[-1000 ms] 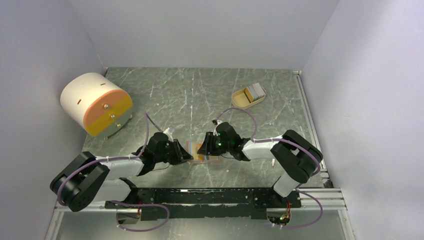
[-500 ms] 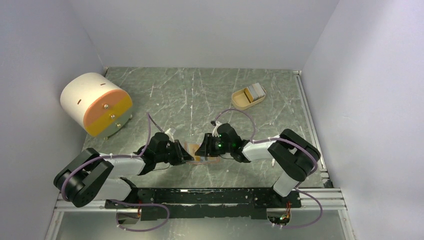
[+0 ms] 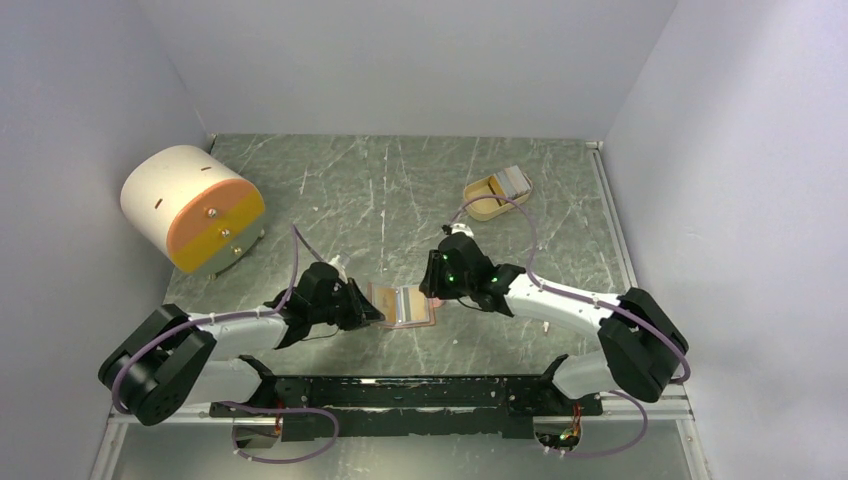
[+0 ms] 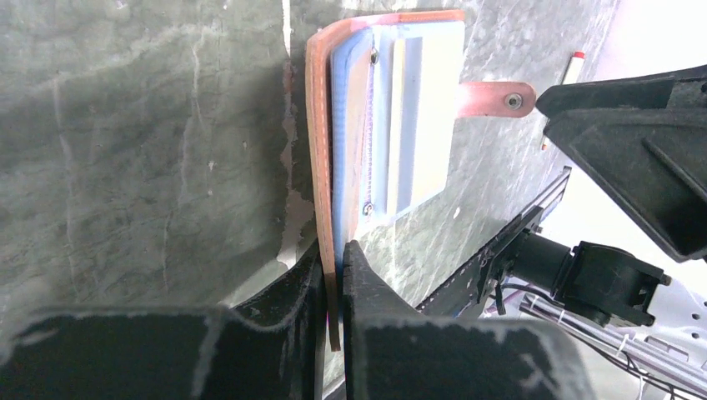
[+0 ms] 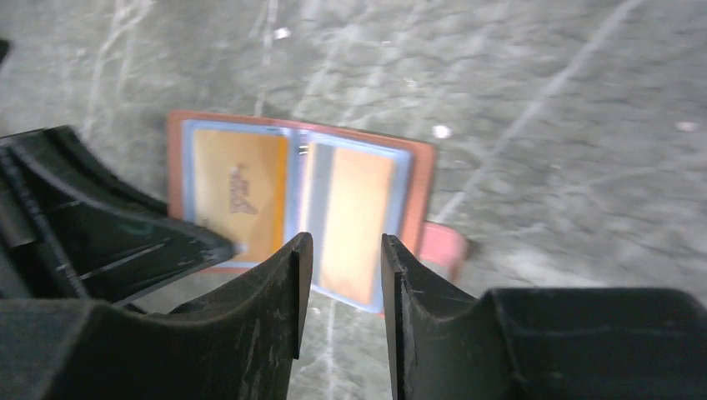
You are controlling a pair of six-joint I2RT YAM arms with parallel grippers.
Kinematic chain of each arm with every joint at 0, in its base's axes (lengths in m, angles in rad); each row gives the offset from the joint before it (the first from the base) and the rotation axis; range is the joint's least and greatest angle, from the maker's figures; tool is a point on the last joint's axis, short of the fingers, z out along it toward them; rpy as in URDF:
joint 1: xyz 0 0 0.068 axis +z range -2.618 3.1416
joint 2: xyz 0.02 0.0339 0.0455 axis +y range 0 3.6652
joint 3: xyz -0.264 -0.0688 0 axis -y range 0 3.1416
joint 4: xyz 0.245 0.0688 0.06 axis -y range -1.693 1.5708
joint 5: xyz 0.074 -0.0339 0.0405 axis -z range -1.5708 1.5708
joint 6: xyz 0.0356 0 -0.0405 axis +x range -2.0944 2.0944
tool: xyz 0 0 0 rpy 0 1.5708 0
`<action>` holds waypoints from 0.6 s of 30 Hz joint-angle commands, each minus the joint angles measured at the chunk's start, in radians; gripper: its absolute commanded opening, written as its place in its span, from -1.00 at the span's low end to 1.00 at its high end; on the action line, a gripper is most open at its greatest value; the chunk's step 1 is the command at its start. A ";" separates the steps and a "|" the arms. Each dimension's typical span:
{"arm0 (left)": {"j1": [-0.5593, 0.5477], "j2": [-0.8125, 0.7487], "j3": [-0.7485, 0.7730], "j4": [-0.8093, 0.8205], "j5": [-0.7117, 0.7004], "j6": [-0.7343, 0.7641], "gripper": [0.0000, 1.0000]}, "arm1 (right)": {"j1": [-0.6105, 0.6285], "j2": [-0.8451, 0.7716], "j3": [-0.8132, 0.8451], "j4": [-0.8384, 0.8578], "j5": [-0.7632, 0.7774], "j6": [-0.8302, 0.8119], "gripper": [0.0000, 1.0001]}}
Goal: Put the credit cards into the card holder
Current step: Close the card holder at the center of the board.
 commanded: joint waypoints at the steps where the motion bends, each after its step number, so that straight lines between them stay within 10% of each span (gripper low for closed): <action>1: 0.005 -0.019 0.035 -0.112 -0.058 0.026 -0.82 | 0.003 -0.019 0.045 -0.224 0.196 -0.060 -0.25; 18: 0.005 -0.032 0.043 -0.137 -0.065 0.020 -0.81 | 0.001 0.037 0.033 -0.195 0.194 -0.077 -0.62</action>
